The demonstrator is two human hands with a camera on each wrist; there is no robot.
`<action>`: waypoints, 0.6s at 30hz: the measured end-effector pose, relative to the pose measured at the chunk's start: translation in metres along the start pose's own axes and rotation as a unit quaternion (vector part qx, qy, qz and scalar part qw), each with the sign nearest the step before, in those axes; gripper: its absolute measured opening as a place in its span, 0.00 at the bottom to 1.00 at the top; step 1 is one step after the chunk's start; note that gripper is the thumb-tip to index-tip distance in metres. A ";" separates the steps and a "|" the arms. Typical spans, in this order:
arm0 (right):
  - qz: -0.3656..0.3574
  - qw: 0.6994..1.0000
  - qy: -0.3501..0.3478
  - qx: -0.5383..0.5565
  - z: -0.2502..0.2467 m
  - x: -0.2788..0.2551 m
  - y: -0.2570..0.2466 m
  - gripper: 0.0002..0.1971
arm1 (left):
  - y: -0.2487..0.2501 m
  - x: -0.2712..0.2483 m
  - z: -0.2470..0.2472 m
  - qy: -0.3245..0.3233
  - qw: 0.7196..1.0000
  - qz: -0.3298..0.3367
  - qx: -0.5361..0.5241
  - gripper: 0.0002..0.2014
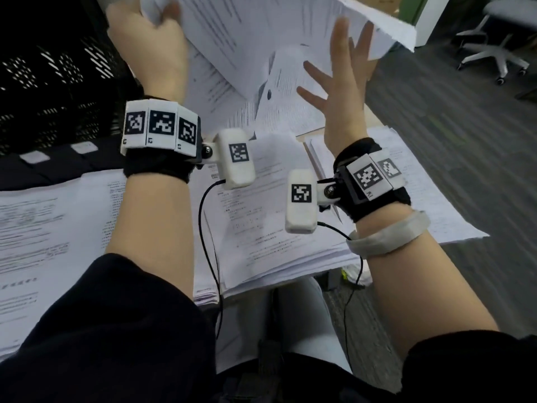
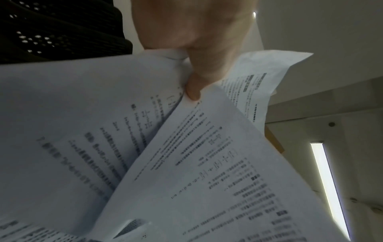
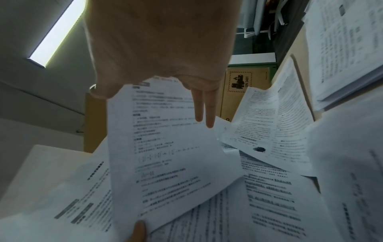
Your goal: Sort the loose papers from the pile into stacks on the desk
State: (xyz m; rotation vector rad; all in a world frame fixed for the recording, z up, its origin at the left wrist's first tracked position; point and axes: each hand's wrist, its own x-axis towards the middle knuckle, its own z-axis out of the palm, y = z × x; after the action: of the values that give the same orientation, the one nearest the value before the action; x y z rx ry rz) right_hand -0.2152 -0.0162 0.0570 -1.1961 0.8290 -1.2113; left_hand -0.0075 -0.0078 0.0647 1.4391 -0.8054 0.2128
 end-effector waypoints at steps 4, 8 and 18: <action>-0.021 0.999 -0.007 -0.035 0.007 -0.008 -0.012 0.52 | 0.010 -0.009 -0.025 -0.032 0.995 -0.018 -0.091 0.15; -0.066 0.997 -0.026 -0.024 0.011 -0.014 -0.015 0.35 | 0.026 -0.019 -0.052 -0.039 0.991 -0.019 -0.124 0.18; -0.106 0.982 -0.115 -0.108 0.041 -0.024 -0.039 0.28 | 0.047 -0.028 -0.128 -0.052 0.980 -0.039 -0.190 0.20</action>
State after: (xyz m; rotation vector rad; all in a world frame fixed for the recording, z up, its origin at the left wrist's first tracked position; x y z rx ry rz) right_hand -0.1906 0.0192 0.1010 -1.6023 0.6857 -1.1447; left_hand -0.0089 0.1281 0.0951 1.1225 -0.8224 -0.0760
